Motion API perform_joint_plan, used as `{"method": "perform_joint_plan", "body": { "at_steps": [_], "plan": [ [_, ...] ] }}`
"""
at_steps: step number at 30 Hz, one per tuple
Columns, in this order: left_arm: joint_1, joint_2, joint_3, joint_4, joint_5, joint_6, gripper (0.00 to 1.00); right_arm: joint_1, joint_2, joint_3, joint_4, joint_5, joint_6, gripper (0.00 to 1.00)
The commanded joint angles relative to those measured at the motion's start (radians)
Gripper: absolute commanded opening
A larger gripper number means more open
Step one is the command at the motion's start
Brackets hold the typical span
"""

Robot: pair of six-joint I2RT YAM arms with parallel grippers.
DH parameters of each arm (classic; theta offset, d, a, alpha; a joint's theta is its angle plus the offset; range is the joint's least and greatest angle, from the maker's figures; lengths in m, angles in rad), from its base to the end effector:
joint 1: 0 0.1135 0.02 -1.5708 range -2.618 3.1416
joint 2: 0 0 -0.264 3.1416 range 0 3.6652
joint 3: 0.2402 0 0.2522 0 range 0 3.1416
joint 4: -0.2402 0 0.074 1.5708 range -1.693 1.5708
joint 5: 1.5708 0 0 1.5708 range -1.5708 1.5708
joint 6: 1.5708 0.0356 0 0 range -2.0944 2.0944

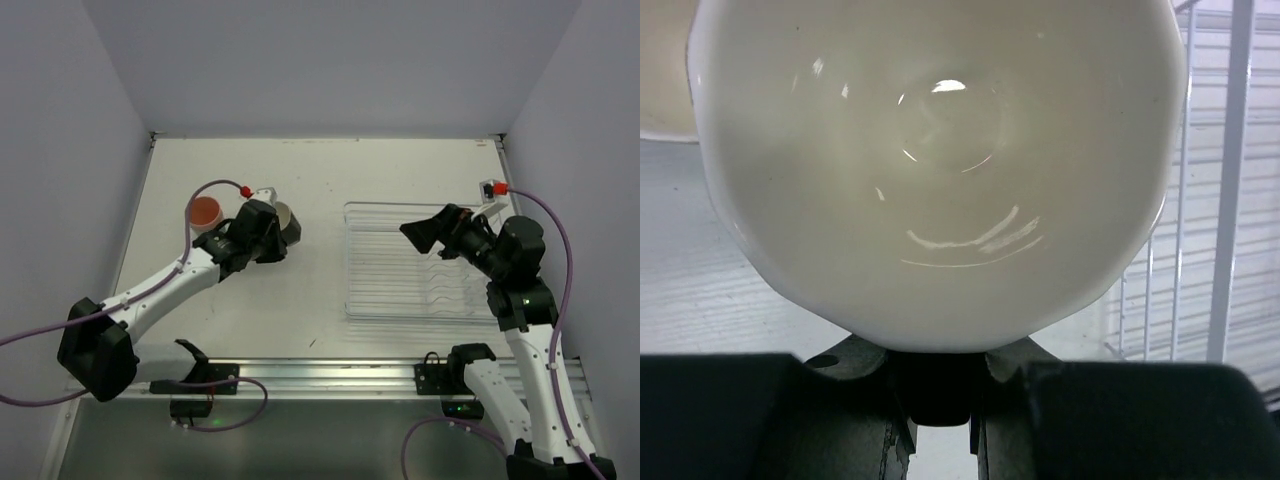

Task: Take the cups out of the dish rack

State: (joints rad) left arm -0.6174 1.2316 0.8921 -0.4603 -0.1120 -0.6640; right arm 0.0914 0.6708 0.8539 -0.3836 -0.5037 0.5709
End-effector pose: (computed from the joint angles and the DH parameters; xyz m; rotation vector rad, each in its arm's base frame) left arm 0.2138 -0.1469 0.2590 -0.1113 2.4155 -0.4778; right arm 0.1440 0.0305 0.3603 0.0598 1.8388 0.9165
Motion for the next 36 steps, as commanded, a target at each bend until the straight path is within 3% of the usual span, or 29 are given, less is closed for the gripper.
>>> {"method": "perform_joint_plan", "body": {
  "at_steps": [1,13,23,36],
  "plan": [
    [-0.018,0.040,0.116,0.077,-0.112,0.035,0.00,0.001,-0.016,0.014,-0.029,0.040,-0.025,0.99],
    [-0.056,0.238,0.248,-0.011,-0.175,0.027,0.00,0.001,-0.010,0.040,-0.090,0.088,-0.039,0.99],
    [-0.058,0.365,0.297,-0.058,-0.166,0.070,0.00,0.002,0.015,0.140,-0.235,0.283,-0.029,0.99],
    [-0.056,0.450,0.334,-0.057,-0.173,0.093,0.00,0.001,-0.008,0.148,-0.279,0.295,-0.042,0.99]
  ]
}}
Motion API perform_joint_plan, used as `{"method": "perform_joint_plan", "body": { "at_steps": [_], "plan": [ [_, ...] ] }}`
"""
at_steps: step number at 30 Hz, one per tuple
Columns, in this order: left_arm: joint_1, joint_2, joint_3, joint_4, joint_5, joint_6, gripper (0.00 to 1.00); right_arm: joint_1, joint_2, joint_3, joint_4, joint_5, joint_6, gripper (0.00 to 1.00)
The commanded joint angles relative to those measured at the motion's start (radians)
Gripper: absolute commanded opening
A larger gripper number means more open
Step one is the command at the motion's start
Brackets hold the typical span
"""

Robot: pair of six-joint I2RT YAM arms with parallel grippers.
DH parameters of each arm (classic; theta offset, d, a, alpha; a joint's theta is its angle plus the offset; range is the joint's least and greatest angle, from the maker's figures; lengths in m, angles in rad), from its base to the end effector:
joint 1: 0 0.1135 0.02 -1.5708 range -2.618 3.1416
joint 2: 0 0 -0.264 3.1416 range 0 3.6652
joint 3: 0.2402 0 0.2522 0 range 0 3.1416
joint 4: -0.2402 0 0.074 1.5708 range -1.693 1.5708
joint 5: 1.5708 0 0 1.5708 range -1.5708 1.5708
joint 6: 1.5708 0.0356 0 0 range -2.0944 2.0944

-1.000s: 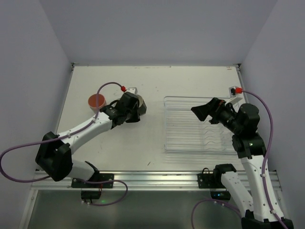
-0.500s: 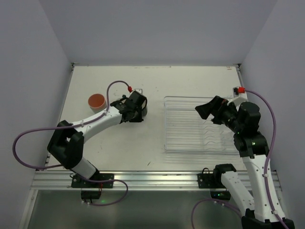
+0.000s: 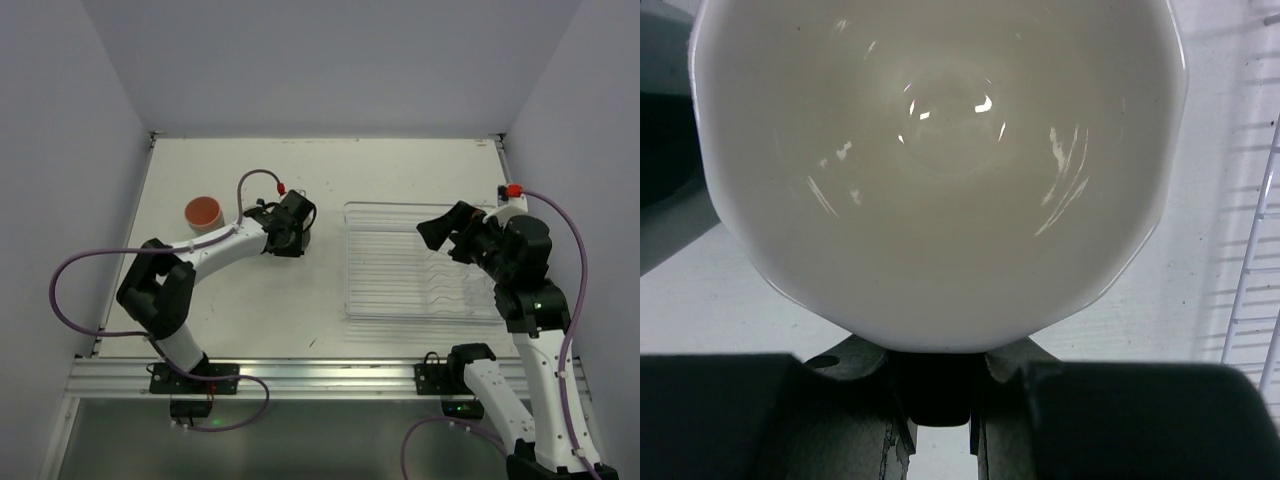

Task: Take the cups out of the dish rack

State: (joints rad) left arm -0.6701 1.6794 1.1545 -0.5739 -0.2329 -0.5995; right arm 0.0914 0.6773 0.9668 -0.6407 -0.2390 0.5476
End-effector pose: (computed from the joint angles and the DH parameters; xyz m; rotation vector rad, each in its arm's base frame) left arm 0.2716 -0.2048 0.2083 0.0189 2.6249 -0.1271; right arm 0.1325 0.0206 0.3690 0.2832 1.9470 0.6537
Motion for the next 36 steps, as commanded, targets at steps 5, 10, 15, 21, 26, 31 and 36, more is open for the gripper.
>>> {"method": "perform_joint_plan", "body": {
  "at_steps": [5,10,15,21,26,31,36],
  "plan": [
    [-0.002,0.031,0.100,0.055,-0.057,0.040,0.00,0.001,-0.010,0.056,-0.047,0.044,-0.017,0.99],
    [0.004,0.071,0.117,0.049,-0.057,0.049,0.00,0.001,-0.007,0.087,-0.083,0.085,-0.014,0.99],
    [0.006,0.075,0.114,0.054,-0.068,0.055,0.00,0.001,-0.008,0.101,-0.111,0.116,-0.021,0.99],
    [0.010,0.054,0.096,0.055,-0.094,0.056,0.13,0.001,0.008,0.119,-0.155,0.196,-0.011,0.99],
    [0.014,0.034,0.067,0.062,-0.106,0.055,0.25,0.001,0.062,0.159,-0.246,0.303,0.017,0.99],
    [0.015,0.022,0.036,0.086,-0.094,0.055,0.41,0.001,0.166,0.185,-0.352,0.530,0.078,0.99],
    [0.020,0.011,0.002,0.111,-0.080,0.053,0.54,0.001,0.257,0.165,-0.367,0.605,0.117,0.99]
  ]
}}
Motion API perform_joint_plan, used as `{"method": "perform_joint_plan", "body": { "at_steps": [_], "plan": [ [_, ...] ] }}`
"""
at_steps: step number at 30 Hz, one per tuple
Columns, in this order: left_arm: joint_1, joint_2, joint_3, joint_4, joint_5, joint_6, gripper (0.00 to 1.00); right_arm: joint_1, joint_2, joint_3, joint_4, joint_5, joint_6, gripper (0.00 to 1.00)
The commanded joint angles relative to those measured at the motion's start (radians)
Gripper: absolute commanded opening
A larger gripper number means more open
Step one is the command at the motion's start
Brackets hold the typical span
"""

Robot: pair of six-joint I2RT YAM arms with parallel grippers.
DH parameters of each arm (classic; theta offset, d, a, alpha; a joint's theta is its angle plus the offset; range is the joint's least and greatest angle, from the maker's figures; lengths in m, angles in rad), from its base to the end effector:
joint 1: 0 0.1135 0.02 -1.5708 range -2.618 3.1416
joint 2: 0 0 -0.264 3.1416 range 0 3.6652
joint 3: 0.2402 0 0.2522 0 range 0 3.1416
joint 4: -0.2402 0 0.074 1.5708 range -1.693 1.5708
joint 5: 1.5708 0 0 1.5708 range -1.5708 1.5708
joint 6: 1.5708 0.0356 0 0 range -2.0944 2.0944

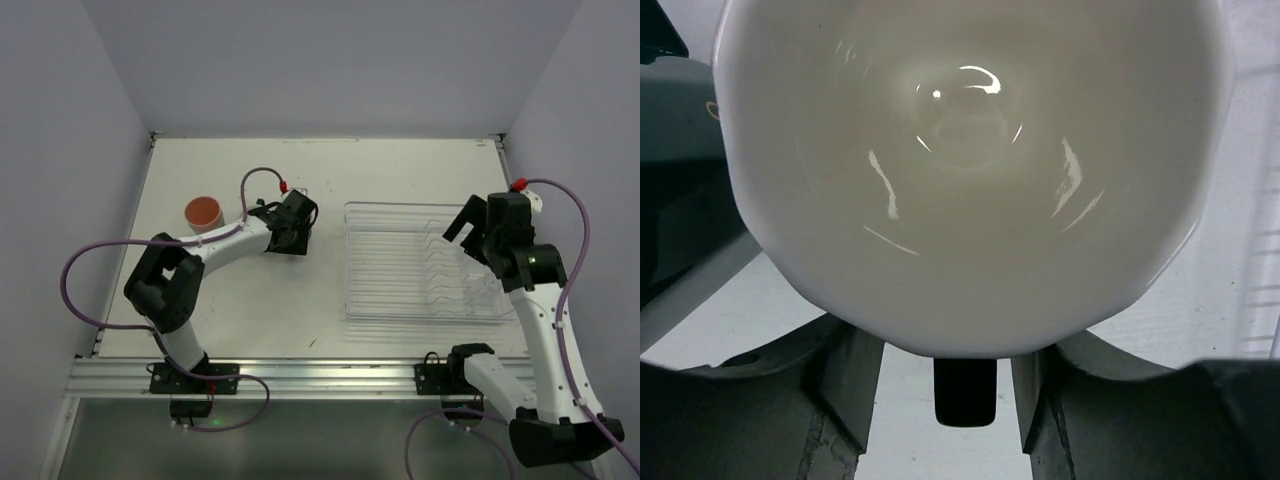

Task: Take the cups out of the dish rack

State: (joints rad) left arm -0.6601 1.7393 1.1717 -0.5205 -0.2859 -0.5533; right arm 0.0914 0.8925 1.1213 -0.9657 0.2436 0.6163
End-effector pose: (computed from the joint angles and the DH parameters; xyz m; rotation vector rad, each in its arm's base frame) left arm 0.2852 -0.2087 0.1969 0.0466 2.5871 -0.0572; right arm 0.1598 0.0060 0.3601 0.7108 2.1693 0.0881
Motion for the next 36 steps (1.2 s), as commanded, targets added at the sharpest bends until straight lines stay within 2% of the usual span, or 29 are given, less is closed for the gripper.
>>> {"method": "perform_joint_plan", "body": {
  "at_steps": [1,2,6,10,14,19,36],
  "plan": [
    [0.010,-0.050,-0.018,0.063,-0.022,0.007,0.54,-0.001,0.078,0.014,-0.042,0.137,0.049,0.99],
    [0.010,-0.058,-0.023,0.065,-0.019,0.007,0.55,-0.004,0.100,0.018,-0.042,0.167,0.057,0.99],
    [0.010,-0.084,-0.038,0.068,-0.003,0.006,0.69,-0.053,0.192,0.051,-0.044,0.178,0.072,0.99],
    [0.010,-0.110,-0.038,0.062,0.030,0.009,0.74,-0.148,0.296,0.075,-0.042,0.177,0.083,0.99],
    [0.010,-0.142,-0.040,0.057,0.036,0.010,0.78,-0.245,0.362,0.051,0.044,0.109,0.053,0.99],
    [0.010,-0.162,-0.044,0.060,0.059,0.009,0.81,-0.309,0.450,0.061,0.096,0.047,0.031,0.99],
    [-0.007,-0.339,-0.090,0.065,0.099,0.012,0.82,-0.315,0.649,0.087,0.212,0.003,0.051,0.91]
  ]
}}
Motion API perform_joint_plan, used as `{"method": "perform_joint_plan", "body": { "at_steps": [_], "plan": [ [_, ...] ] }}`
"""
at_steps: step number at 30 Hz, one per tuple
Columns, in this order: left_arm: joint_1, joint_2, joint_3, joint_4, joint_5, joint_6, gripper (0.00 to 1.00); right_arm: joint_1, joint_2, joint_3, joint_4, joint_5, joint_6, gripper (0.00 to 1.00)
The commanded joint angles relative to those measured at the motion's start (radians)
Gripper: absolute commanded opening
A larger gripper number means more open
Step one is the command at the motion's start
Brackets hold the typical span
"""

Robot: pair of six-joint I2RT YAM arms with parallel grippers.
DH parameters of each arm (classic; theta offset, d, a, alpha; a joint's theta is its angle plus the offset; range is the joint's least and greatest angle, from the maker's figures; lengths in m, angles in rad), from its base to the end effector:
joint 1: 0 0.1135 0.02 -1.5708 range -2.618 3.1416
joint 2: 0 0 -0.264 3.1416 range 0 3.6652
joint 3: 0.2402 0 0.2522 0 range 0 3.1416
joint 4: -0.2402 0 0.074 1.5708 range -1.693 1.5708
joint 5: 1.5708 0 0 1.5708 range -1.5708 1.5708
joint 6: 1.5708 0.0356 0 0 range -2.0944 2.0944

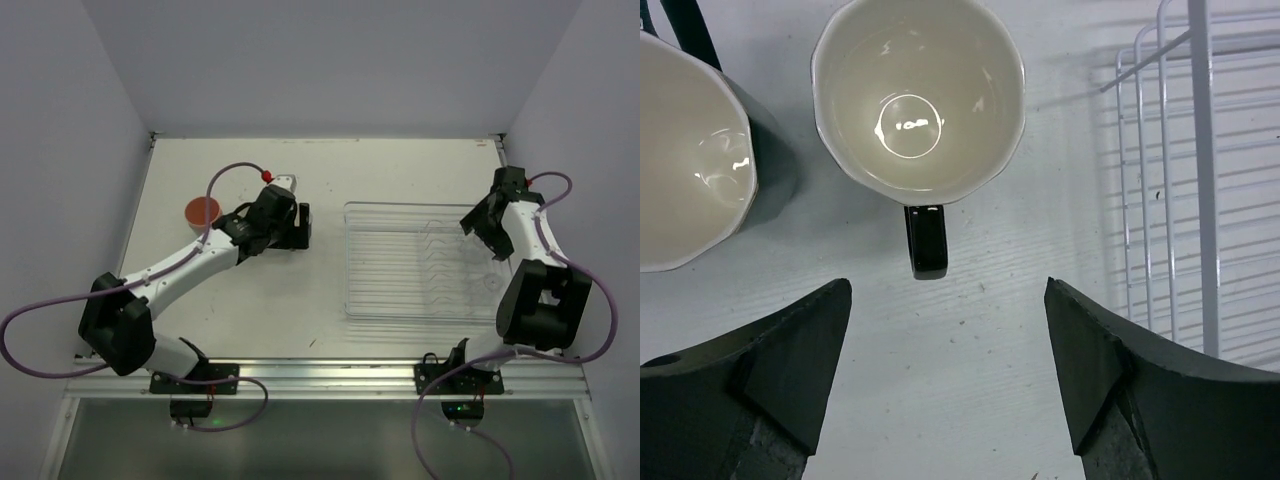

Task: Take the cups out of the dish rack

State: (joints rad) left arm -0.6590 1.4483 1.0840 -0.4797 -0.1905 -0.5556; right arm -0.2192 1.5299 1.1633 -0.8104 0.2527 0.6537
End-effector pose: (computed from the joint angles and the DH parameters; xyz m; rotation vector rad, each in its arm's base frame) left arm 0.2495 -0.1847 0.2629 0.0373 2.4216 -0.3354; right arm 0.2919 -0.0741 0.2453 1.2017 2.4145 -0.2185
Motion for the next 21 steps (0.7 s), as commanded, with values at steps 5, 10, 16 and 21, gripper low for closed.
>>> {"method": "perform_joint_plan", "body": {
  "at_steps": [5,10,16,21],
  "plan": [
    [-0.028,-0.077,-0.001,0.009,0.000,0.013,0.82,-0.003,0.075,0.076,0.063,-0.003,0.011,0.88],
    [-0.053,-0.109,-0.001,-0.016,-0.015,0.010,0.82,-0.003,0.121,0.084,0.079,-0.012,0.009,0.73],
    [-0.063,-0.131,0.017,-0.043,-0.036,0.013,0.83,-0.003,0.118,0.072,0.089,0.007,0.001,0.48],
    [-0.074,-0.135,0.039,-0.059,-0.043,0.011,0.83,0.001,0.062,0.065,0.083,0.017,-0.008,0.00]
  ]
}}
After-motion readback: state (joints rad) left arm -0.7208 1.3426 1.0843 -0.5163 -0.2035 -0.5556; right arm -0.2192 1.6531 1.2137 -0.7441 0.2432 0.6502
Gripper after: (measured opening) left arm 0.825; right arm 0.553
